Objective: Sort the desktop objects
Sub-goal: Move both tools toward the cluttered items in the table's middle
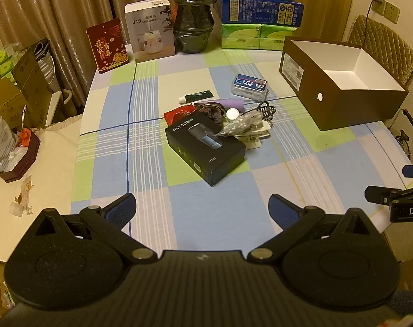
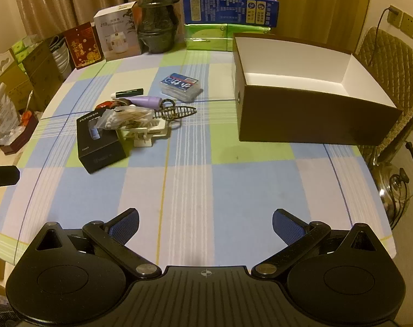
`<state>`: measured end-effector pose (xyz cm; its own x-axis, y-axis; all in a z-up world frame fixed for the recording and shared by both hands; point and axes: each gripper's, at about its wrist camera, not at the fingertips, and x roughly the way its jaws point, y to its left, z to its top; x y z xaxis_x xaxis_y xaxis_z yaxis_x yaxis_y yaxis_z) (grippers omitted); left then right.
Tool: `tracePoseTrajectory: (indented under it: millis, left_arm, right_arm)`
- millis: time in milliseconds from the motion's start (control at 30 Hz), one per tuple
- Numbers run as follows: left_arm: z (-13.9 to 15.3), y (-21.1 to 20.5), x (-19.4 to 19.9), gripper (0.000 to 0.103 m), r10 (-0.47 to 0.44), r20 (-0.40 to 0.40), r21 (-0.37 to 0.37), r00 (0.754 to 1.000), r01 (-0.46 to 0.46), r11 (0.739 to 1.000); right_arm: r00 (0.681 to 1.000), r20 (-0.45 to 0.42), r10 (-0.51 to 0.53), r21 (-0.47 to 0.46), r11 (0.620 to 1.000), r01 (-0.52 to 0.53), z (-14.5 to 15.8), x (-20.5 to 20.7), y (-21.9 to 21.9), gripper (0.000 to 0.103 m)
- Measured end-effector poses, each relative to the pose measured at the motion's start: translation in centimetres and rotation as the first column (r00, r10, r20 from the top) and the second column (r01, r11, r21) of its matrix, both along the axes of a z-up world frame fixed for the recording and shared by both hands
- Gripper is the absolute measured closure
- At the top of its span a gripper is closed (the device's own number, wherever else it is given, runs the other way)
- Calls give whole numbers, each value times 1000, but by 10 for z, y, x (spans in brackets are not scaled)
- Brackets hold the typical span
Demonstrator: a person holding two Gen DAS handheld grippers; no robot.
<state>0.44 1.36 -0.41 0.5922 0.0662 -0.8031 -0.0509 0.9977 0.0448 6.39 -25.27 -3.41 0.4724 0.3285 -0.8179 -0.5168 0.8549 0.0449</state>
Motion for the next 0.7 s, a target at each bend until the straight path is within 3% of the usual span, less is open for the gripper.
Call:
tracePoseTrajectory:
  millis: [700]
  left_arm:
    - [-1,7,9,1,44,-3,-8,999,-44,999]
  right_arm:
    - [999,1,39,4,999,-39,-1,16,14,2]
